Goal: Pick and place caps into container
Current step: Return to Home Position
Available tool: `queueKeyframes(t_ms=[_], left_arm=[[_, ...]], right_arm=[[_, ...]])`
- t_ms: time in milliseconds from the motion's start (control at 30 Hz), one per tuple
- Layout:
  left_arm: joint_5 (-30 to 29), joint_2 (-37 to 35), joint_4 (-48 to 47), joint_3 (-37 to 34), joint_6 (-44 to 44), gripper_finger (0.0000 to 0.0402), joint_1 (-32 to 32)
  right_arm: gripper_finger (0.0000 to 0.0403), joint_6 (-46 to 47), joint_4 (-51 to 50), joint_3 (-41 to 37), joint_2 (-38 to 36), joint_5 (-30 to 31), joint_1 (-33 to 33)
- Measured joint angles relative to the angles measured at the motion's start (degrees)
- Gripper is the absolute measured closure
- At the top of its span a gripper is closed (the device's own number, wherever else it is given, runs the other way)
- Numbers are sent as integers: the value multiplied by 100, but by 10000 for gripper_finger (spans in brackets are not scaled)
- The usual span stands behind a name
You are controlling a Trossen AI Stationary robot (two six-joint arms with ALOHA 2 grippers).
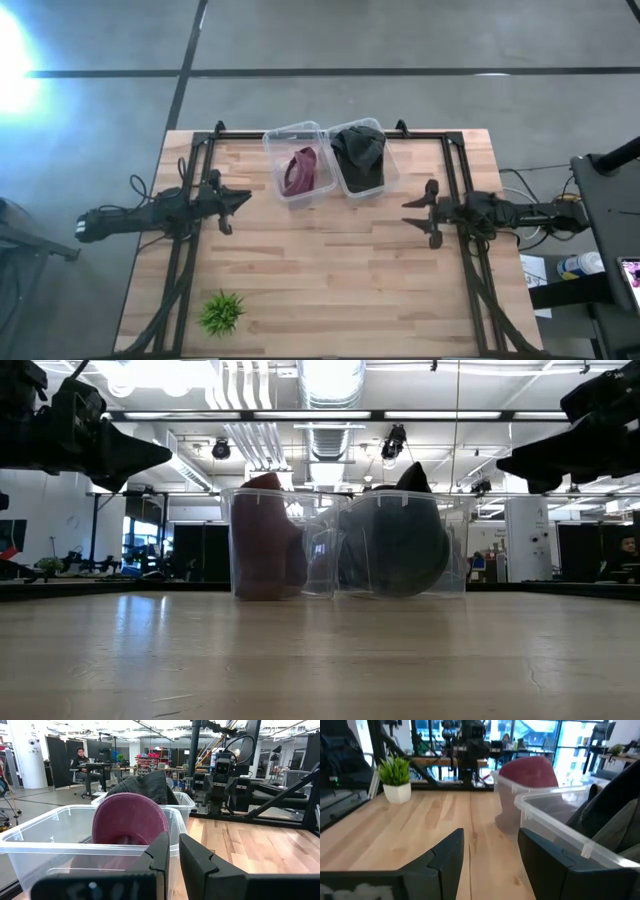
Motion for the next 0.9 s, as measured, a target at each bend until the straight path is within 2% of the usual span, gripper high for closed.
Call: queueKeyframes(t_ms=[400,900], left_arm=[[0,2,2,0,2,364,0],[2,24,2,0,2,364,-2]], right_arm=[[220,-2,23,2,-481,7,1],[220,-2,85,2,-309,20,2]])
